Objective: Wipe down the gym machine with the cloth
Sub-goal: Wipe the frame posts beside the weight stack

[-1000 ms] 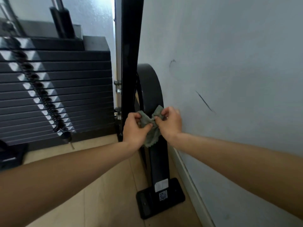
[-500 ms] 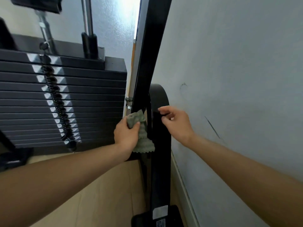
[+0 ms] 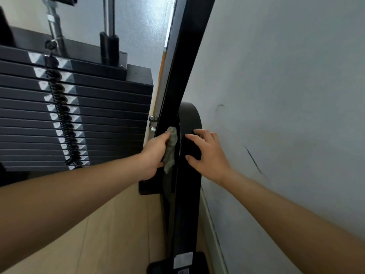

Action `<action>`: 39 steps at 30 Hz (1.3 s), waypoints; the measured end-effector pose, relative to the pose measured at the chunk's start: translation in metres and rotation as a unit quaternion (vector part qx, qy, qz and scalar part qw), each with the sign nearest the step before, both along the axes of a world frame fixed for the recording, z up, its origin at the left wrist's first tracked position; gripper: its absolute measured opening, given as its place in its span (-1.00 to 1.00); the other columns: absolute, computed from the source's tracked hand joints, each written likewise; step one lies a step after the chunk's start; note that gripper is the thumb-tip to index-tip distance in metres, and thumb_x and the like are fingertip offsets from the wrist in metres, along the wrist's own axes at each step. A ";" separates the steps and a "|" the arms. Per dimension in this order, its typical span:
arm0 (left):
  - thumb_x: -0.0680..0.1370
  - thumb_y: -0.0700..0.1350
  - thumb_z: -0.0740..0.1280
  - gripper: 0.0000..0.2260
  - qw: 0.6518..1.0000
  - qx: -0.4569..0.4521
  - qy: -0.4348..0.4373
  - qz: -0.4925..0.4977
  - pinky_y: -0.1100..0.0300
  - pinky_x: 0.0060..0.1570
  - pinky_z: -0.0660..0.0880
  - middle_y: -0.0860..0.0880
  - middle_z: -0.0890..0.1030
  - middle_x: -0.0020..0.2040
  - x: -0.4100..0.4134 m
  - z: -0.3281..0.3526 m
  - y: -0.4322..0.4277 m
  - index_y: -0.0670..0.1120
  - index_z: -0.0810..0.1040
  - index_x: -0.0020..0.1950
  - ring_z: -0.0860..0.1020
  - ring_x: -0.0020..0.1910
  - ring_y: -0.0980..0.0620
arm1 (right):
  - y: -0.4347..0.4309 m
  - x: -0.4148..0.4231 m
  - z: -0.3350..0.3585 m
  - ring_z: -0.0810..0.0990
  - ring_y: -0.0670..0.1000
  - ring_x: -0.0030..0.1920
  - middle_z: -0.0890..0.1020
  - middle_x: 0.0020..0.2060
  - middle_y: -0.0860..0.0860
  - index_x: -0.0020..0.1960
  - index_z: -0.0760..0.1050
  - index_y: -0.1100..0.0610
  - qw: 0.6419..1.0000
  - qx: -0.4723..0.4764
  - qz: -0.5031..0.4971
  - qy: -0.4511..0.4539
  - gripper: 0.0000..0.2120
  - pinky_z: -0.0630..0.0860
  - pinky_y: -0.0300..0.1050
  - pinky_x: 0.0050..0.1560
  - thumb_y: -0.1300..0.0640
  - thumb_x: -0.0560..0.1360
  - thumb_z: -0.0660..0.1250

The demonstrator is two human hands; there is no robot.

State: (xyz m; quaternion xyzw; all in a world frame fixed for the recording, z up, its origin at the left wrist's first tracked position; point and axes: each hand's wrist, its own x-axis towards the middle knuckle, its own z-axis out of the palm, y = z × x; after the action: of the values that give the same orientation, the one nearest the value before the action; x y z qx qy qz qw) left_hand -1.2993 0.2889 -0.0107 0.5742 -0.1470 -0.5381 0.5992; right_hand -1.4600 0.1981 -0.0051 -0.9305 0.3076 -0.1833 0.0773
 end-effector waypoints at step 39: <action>0.65 -0.08 0.28 -0.80 0.999 -0.001 0.038 0.033 0.07 -0.04 0.59 -0.11 0.70 0.11 -0.009 -0.004 0.010 -0.08 0.60 0.22 0.67 0.04 -0.12 | -0.008 -0.002 -0.007 0.23 0.15 0.45 0.34 0.50 0.05 0.49 0.39 0.03 1.000 -0.026 0.017 -0.001 -0.31 0.43 0.18 0.37 0.05 0.41 0.53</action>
State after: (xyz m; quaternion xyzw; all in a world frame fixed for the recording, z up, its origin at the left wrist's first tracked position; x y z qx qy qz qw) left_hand -1.3078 0.2992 -0.0144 0.5574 -0.1059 -0.5389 0.6226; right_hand -1.4624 0.1900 -0.0118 -0.9369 0.2870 -0.1913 0.0562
